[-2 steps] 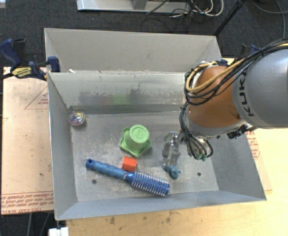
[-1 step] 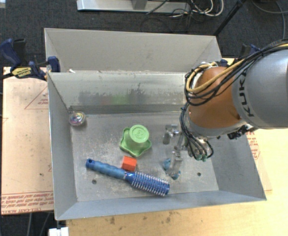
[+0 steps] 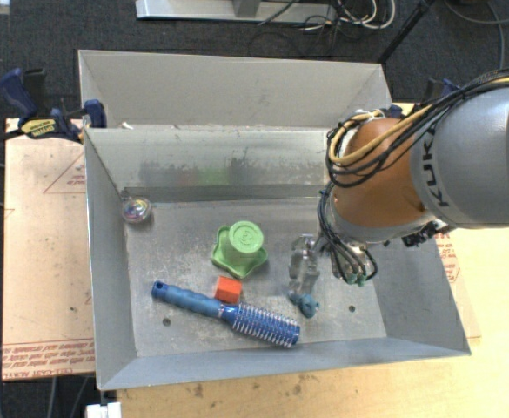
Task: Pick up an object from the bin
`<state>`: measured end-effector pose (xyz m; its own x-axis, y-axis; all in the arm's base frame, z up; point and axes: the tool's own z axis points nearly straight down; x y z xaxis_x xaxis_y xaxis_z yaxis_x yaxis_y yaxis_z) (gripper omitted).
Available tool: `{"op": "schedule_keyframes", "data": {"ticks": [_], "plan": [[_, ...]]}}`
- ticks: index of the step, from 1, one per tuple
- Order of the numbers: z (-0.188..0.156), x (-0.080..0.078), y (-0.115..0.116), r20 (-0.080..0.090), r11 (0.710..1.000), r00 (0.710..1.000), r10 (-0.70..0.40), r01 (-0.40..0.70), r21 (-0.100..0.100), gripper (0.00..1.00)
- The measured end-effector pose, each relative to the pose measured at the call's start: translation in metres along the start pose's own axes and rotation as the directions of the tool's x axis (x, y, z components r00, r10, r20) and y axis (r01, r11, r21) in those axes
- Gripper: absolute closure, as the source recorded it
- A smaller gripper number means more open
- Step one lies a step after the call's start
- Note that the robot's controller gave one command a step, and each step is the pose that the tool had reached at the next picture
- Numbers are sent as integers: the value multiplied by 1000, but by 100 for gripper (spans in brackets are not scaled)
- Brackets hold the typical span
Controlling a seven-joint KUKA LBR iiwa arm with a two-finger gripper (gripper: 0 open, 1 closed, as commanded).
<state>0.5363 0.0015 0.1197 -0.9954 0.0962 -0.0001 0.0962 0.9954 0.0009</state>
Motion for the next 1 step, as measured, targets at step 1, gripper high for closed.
{"op": "schedule_keyframes", "data": {"ticks": [1], "plan": [[0, 0, 0, 0, 1000, 1000, 0, 0, 0, 0]]}}
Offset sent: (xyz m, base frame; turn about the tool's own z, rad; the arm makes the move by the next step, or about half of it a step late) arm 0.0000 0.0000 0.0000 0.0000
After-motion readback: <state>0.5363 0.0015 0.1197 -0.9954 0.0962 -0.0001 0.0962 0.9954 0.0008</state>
